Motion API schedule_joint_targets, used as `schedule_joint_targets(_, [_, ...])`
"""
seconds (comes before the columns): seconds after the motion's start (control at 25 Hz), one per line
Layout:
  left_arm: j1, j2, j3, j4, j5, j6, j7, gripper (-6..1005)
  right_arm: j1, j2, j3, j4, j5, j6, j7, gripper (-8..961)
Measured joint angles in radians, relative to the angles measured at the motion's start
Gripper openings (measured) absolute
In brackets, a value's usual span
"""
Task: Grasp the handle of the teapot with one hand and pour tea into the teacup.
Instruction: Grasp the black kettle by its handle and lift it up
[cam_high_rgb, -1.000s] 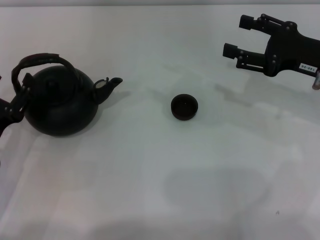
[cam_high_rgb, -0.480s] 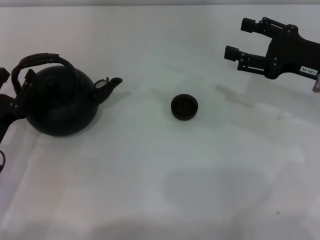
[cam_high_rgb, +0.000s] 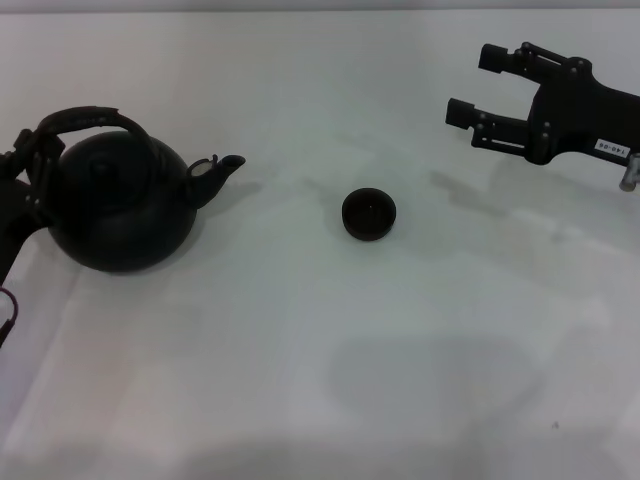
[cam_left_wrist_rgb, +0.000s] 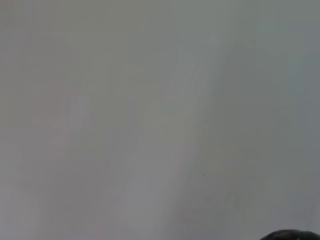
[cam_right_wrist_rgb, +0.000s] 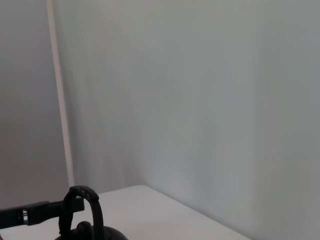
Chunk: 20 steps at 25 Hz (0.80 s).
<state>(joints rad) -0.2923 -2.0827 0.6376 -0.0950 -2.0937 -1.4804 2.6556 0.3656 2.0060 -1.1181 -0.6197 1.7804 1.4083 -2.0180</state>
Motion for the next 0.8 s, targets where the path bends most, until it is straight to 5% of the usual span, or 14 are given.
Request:
schedule_joint_targets(0.08, [-0.006,0.0,-0.002,0.0,-0.002,0.017,-0.014,272,0.0,0.0,0.0,0.002,0.0,0.0,-0.002,840])
schedule_joint_targets(0.8, [-0.048,0.002,0.003,-0.017,-0.033,0.078,-0.053,136,0.009,0.002,0.0,0.025,0.001,-0.02,-0.014,838])
